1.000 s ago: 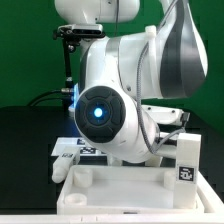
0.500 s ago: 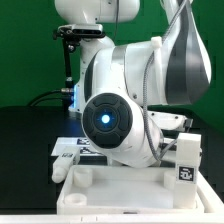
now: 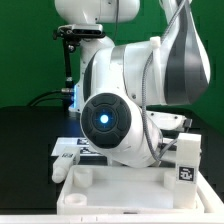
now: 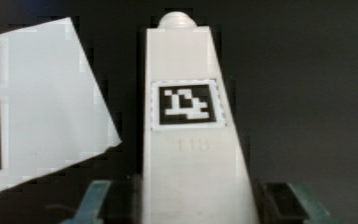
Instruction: Assemble desk
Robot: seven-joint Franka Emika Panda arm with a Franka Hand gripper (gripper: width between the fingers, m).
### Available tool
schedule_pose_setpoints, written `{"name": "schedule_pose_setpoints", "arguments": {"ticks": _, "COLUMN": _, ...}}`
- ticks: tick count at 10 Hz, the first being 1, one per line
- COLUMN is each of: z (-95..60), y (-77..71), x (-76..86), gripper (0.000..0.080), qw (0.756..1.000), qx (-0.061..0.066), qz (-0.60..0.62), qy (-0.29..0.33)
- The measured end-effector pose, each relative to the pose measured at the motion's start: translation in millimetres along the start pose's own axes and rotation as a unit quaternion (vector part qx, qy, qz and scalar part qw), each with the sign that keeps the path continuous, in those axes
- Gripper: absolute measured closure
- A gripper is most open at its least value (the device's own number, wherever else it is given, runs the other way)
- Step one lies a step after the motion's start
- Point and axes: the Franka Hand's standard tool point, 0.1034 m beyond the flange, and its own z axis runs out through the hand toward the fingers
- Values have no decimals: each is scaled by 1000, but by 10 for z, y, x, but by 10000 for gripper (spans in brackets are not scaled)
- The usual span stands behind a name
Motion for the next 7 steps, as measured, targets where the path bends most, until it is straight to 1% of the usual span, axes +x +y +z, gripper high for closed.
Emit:
{"name": "schedule_pose_setpoints", "arguments": {"ticks": 1, "z": -234, "y": 24, "x": -176, "gripper": 514, "qw": 1000, "qx": 6, "qz": -7, "qy": 3}}
{"name": "schedule_pose_setpoints", "arguments": {"ticks": 2, "z": -492, "y": 38, "x": -310, "gripper": 514, "qw": 999, "qx": 13, "qz": -19, "qy": 38}}
{"name": "schedule_pose_setpoints", "arguments": {"ticks": 3, "z": -711, "y": 67, "x": -485, "gripper": 514, "qw": 997, "qx": 22, "qz": -35, "qy": 72}}
{"name": "schedule_pose_setpoints", "arguments": {"ticks": 4, "z": -845, "y": 62, "x": -574, "gripper": 514, "qw": 992, "qx": 31, "qz": -43, "qy": 111}}
{"name": "schedule_pose_setpoints", "arguments": {"ticks": 5, "z": -748, "y": 32, "x": -477, "gripper": 514, "qw": 987, "qx": 25, "qz": -39, "qy": 152}}
{"name": "schedule_pose_setpoints", "arguments": {"ticks": 6, "z": -705, "y": -21, "x": -424, "gripper": 514, "qw": 984, "qx": 24, "qz": -42, "qy": 174}}
{"name": "schedule_pose_setpoints", "arguments": {"ticks": 7, "z": -770, "y": -54, "x": -410, "gripper": 514, "qw": 975, "qx": 31, "qz": -46, "qy": 217}}
